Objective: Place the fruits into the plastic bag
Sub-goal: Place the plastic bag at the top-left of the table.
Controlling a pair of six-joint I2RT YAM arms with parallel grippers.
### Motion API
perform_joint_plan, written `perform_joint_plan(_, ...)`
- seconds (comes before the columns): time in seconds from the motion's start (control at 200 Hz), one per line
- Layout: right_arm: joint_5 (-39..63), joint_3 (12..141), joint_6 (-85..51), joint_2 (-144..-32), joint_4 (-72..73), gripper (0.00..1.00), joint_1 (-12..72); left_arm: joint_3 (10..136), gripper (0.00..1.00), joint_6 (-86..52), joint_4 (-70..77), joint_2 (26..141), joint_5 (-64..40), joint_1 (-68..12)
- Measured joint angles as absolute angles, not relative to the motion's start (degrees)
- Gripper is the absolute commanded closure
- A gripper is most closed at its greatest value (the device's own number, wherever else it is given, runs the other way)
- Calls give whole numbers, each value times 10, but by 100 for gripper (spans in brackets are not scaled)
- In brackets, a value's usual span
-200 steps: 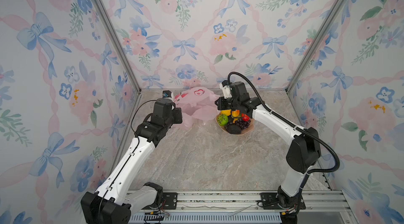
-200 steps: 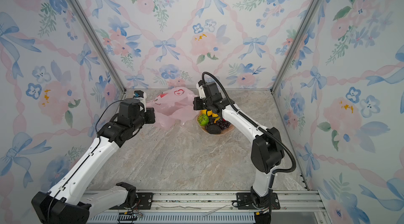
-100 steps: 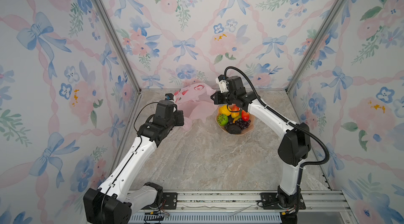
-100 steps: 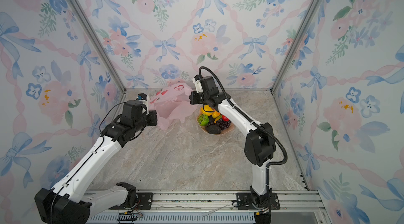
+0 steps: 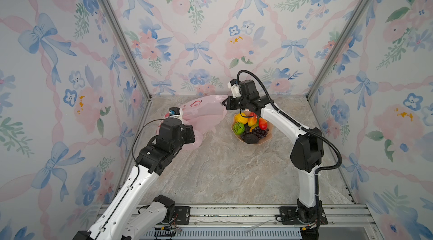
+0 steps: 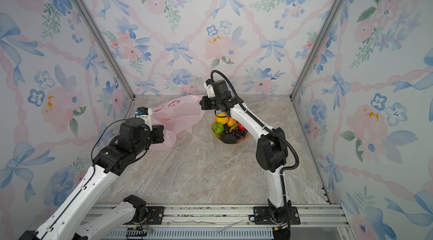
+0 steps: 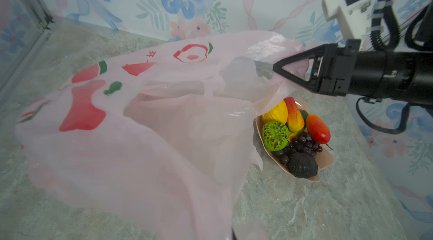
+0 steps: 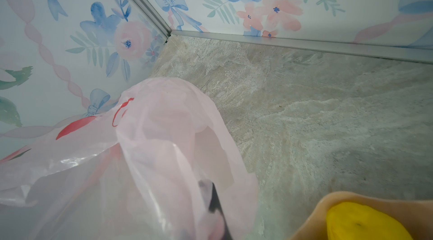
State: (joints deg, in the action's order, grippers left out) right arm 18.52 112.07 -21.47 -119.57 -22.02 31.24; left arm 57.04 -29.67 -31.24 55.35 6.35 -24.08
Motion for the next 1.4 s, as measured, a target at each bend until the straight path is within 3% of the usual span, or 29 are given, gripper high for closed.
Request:
perform_joint_plan(0.17,187,1127,-215,-1223,-223,100,305,545,100,-307,-314,632,24,-263)
perform_joint_plan(0.255,187,1127,-215,-1231,-225,95,301,544,100,-312,-311,641,13,-271)
perform_joint_plan(0.435,190,1127,-222,-1236,-224,65,293,544,100,-318,-297,642,1,-277)
perform_joint_plan(0.575,193,1127,-223,-1236,-225,35,289,544,100,-322,-291,644,0,-278)
perform_joint_plan(0.78,173,1127,-205,-1227,-251,15,282,544,100,-325,-283,648,-1,-278)
perform_joint_plan(0.9,126,1126,-183,-1194,-295,11,278,544,100,-327,-283,655,-1,-278)
perform_joint_plan(0.925,114,1122,-178,-1181,-304,4,276,544,100,-327,-283,657,-1,-278)
perform_joint_plan(1.0,79,1104,-161,-1133,-327,0,269,544,100,-327,-283,662,-1,-278)
perform_joint_plan(1.155,30,1004,-148,-976,-347,3,239,544,100,-327,-277,662,-6,-278)
perform_joint_plan(1.4,25,874,-147,-804,-411,3,232,546,100,-331,-268,662,-17,-278)
